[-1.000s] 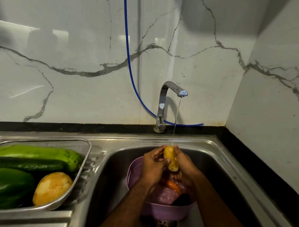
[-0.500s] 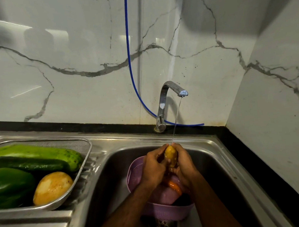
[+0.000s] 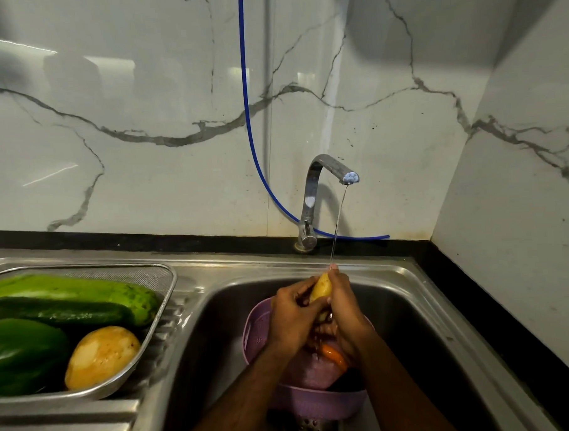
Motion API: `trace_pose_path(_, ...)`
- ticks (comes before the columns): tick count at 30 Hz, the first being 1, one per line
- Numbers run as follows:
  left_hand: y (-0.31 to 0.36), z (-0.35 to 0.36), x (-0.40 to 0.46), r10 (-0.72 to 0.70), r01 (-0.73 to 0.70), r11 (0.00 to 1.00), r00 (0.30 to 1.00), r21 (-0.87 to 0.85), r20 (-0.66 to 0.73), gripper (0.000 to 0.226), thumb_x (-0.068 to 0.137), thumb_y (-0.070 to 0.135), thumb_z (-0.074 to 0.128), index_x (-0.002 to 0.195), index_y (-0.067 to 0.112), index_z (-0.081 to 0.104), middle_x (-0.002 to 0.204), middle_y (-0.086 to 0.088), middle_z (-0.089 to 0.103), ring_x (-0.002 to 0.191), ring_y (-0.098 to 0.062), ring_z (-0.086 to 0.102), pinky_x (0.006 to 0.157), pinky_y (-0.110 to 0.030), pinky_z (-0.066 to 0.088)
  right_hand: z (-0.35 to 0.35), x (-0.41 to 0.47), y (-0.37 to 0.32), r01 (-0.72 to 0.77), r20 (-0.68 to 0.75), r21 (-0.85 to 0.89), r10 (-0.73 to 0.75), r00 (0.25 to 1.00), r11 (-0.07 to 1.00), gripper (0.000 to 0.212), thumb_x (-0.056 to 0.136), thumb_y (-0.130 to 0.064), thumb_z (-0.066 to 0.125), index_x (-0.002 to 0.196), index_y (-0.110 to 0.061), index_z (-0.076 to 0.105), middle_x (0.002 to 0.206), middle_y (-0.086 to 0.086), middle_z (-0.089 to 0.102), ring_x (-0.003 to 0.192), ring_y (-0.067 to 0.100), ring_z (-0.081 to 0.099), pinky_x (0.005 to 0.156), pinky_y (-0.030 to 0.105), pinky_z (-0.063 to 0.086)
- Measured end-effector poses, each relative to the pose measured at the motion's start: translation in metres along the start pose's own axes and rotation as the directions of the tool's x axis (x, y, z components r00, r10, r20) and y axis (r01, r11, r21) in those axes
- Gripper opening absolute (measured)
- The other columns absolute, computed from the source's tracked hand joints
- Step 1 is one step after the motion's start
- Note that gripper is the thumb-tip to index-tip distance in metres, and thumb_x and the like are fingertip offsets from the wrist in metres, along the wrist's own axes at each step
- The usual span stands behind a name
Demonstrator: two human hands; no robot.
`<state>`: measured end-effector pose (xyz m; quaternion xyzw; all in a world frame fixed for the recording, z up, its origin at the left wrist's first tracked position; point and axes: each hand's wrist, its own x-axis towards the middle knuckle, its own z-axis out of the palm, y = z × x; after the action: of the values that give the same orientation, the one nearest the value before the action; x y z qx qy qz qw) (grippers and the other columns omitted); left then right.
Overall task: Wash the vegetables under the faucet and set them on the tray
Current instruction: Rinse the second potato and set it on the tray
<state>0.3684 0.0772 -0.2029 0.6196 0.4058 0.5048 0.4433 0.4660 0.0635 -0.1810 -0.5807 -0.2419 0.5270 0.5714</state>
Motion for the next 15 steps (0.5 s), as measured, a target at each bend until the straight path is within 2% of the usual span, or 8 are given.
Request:
trace_pose_path(2, -0.0006, -0.0011, -0.0006, -0.024, 0.024, 1.0, 1.0, -0.007, 0.011, 0.043, 0.084, 0.015, 0.077, 0.125, 0.02, 0.067, 0.112, 0.01, 0.072, 0.103, -0.001, 0.067, 0.092, -0.022, 0.056, -0.001, 0.0037, 0.0, -0.029, 0.027, 0.005, 0.029, 0.999, 1.0, 0.06, 0.093, -0.073, 0.048, 0.133, -0.027, 0.052, 0.118, 0.018, 0.07, 0.102, 0.034, 0.074, 0.086, 0.055, 0.061)
trace_pose_path(4, -0.0012, -0.0019, -0.0001, -0.048, 0.048, 0.998, 0.999, -0.035, 0.017, 0.042, 0.083, 0.014, 0.077, 0.124, 0.019, 0.068, 0.11, 0.008, 0.074, 0.103, -0.004, 0.068, 0.093, -0.027, 0.057, -0.0005, -0.0018, -0.003, 0.005, 0.049, -0.026, -0.003, 0.999, 1.0, 0.044, 0.101, -0.062, 0.045, 0.13, -0.029, 0.047, 0.119, 0.018, 0.067, 0.102, 0.036, 0.073, 0.081, 0.056, 0.063)
trace_pose_path(7, -0.0022, -0.0021, 0.0014, -0.064, 0.063, 0.996, 0.998, -0.059, -0.018, 0.032, 0.083, 0.012, 0.078, 0.112, 0.025, 0.072, 0.1, 0.009, 0.076, 0.095, -0.004, 0.072, 0.089, -0.03, 0.059, -0.0042, -0.0009, -0.0005, 0.02, 0.132, -0.042, -0.014, 0.991, 0.999, 0.032, 0.106, -0.047, 0.046, 0.128, -0.024, 0.051, 0.112, 0.021, 0.07, 0.105, 0.042, 0.071, 0.093, 0.064, 0.056)
trace_pose_path(10, -0.0046, -0.0042, 0.004, -0.07, 0.067, 0.996, 0.996, -0.06, -0.046, 0.03, 0.081, 0.013, 0.08, 0.107, 0.027, 0.074, 0.099, 0.006, 0.078, 0.094, -0.007, 0.073, 0.09, -0.038, 0.06, -0.0052, -0.0007, 0.0011, 0.044, 0.166, -0.082, -0.03, 0.986, 0.996, 0.022, 0.109, -0.039, 0.043, 0.12, -0.024, 0.054, 0.106, 0.022, 0.071, 0.098, 0.043, 0.069, 0.079, 0.054, 0.057)
trace_pose_path(13, -0.0065, -0.0046, 0.0039, -0.087, 0.086, 0.995, 0.996, -0.054, -0.03, 0.037, 0.081, 0.013, 0.08, 0.116, 0.02, 0.073, 0.105, 0.005, 0.077, 0.098, -0.007, 0.072, 0.092, -0.038, 0.058, -0.0027, -0.002, 0.0015, 0.038, 0.129, -0.136, -0.02, 0.991, 0.99, 0.026, 0.107, -0.046, 0.043, 0.117, -0.026, 0.056, 0.107, 0.025, 0.071, 0.093, 0.041, 0.069, 0.074, 0.049, 0.056)
trace_pose_path(15, -0.0046, -0.0037, 0.0035, -0.071, 0.071, 0.997, 0.997, -0.035, 0.007, 0.038, 0.083, 0.013, 0.077, 0.12, 0.019, 0.071, 0.108, 0.005, 0.076, 0.101, -0.007, 0.071, 0.094, -0.038, 0.058, -0.0003, 0.0043, 0.0042, 0.029, 0.058, -0.162, -0.02, 0.998, 0.986, 0.037, 0.105, -0.055, 0.043, 0.119, -0.024, 0.059, 0.105, 0.022, 0.073, 0.095, 0.035, 0.073, 0.085, 0.05, 0.06)
